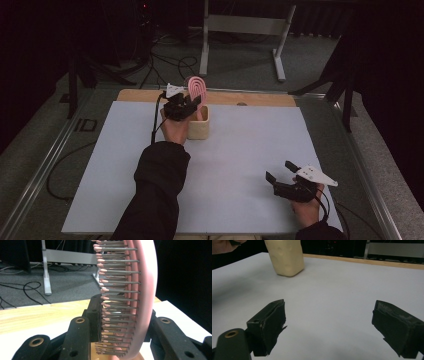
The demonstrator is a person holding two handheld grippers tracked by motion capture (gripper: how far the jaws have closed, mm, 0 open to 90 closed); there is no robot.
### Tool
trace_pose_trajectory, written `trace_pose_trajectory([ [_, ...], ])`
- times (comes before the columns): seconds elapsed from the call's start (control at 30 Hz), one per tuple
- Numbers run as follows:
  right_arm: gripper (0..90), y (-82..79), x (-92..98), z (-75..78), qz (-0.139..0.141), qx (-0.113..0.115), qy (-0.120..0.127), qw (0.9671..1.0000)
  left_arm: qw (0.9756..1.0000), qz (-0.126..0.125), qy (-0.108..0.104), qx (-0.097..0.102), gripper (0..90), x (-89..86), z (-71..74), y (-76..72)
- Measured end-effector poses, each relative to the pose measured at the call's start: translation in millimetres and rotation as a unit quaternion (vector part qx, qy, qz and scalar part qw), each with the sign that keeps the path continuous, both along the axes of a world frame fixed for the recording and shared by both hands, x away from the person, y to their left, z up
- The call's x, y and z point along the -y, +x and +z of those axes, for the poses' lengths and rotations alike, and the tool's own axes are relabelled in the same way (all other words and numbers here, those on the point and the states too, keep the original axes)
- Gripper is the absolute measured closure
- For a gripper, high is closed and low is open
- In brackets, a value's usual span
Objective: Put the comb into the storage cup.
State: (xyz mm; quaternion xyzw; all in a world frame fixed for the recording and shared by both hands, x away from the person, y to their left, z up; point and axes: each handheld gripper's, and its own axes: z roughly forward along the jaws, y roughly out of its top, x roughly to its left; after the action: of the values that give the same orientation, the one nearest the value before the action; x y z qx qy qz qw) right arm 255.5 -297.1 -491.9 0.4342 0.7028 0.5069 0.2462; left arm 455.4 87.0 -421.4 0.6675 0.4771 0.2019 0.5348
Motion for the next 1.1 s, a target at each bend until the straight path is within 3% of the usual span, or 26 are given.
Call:
trace_pose_trajectory([
  [0.37, 11.5, 0.1, -0.2, 0.0, 0.0, -0.001, 0.001, 1.0, 0.9999, -0.003, -0.003, -0.015, 63.9, 2.5, -9.7, 0.4],
  [1.1, 11.5, 0.2, -0.2, 0.0, 0.0, 0.0, 0.002, 1.0, 0.9995, -0.009, -0.011, -0.027, 64.0, -5.6, -9.9, 6.5],
])
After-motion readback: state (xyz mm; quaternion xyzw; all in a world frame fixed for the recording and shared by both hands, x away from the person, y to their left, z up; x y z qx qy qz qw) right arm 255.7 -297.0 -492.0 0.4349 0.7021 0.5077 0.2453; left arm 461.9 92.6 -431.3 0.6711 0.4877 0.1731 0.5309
